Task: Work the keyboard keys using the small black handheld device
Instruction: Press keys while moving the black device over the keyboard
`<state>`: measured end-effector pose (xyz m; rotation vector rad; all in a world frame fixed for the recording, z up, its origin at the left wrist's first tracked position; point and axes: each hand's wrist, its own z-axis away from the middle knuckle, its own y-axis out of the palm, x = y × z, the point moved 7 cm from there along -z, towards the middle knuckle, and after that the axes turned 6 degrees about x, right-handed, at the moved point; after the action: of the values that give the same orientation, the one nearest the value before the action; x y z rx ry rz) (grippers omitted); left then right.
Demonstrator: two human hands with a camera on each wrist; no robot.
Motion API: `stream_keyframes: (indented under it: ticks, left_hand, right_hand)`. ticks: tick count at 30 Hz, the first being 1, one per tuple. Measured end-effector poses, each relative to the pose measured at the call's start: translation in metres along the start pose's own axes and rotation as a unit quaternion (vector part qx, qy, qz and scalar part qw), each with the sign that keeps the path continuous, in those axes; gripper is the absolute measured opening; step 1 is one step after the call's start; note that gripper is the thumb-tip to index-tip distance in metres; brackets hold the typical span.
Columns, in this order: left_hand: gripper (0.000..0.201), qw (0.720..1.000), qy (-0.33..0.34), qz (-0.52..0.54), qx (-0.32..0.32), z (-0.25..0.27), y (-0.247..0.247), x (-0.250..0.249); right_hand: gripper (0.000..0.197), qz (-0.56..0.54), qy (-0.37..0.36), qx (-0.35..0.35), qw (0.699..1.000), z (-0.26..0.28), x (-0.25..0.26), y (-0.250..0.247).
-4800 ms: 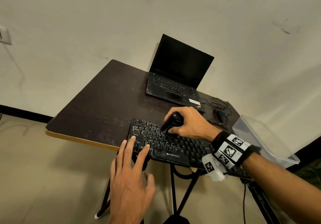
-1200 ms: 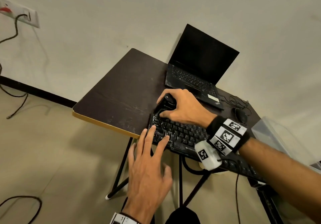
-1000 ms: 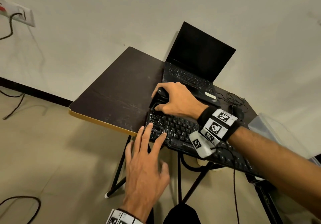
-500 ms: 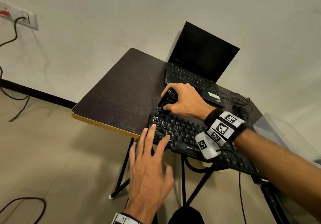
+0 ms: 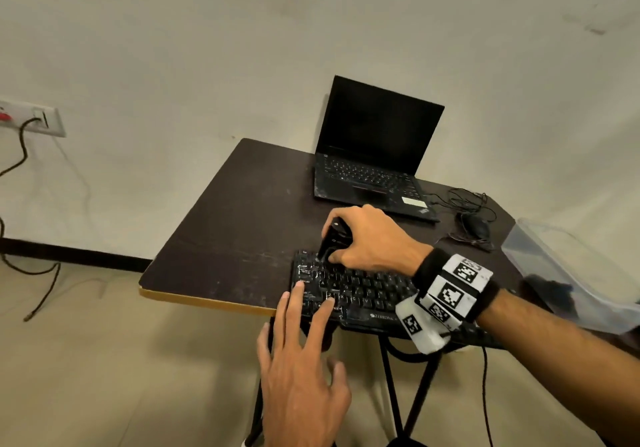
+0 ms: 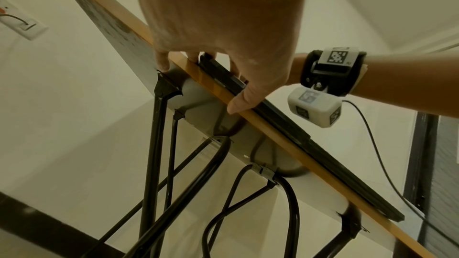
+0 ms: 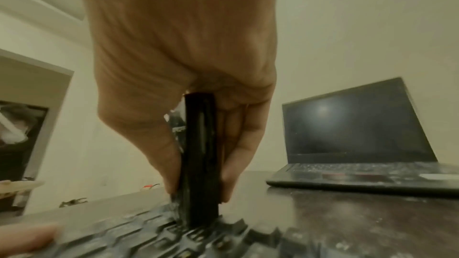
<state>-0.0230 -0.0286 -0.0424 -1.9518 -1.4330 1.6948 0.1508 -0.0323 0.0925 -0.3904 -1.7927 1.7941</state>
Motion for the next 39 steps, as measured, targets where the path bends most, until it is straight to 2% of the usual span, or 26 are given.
stream_keyframes:
  ticks: [3,7,10,13,16,18,21,24,28,30,35,39]
  left_hand:
    - [0.095,1.000,0.007,-0.015,0.004,-0.003,0.001,0.000]
    - [0.100,1.000,0.009,-0.028,0.008,-0.005,0.004,0.003]
    - [0.096,0.998,0.022,-0.049,0.009,-0.004,0.005,0.004]
    - [0.093,0.997,0.020,-0.066,0.015,-0.005,0.002,0.006]
    - [0.093,0.996,0.015,-0.084,0.034,-0.007,0.005,0.005]
    - [0.092,0.996,0.011,-0.085,0.036,-0.008,0.005,0.004]
    - [0.092,0.995,0.007,-0.092,0.022,-0.010,0.006,0.002]
    - [0.093,0.996,0.009,-0.091,0.008,-0.010,0.004,0.001]
    - [0.104,0.994,0.013,-0.106,0.021,-0.013,0.007,0.004]
    - [0.100,0.993,0.011,-0.115,0.034,-0.015,0.009,0.007]
    - [0.091,0.988,0.018,-0.148,0.037,-0.013,0.011,0.008]
    - [0.091,0.992,0.014,-0.119,0.032,-0.012,0.008,0.003]
  right_hand:
    - [0.036,-0.013,0.030,-0.009,0.999,0.000,-0.013,-0.006]
    - [0.032,-0.015,-0.038,-0.014,0.999,-0.002,0.019,0.002]
    - [0.034,-0.013,-0.047,-0.004,0.999,-0.005,0.025,0.004]
    - [0.035,0.008,-0.014,0.015,1.000,0.004,-0.004,-0.005]
    - [0.034,-0.010,0.040,0.018,0.999,0.021,-0.047,-0.013]
    - [0.034,-0.021,0.054,0.015,0.998,0.028,-0.057,-0.013]
    - [0.034,-0.031,0.015,0.005,0.999,0.024,-0.038,-0.008]
    - [0.039,-0.086,-0.028,-0.015,0.996,0.006,-0.009,-0.001]
    - [0.041,-0.133,-0.063,-0.035,0.989,-0.015,0.011,0.009]
    - [0.039,-0.128,-0.066,-0.024,0.989,-0.014,0.009,0.008]
    - [0.040,-0.062,-0.004,0.003,0.998,0.010,-0.043,-0.007]
    - [0.039,-0.084,0.043,-0.006,0.996,0.041,-0.098,-0.015]
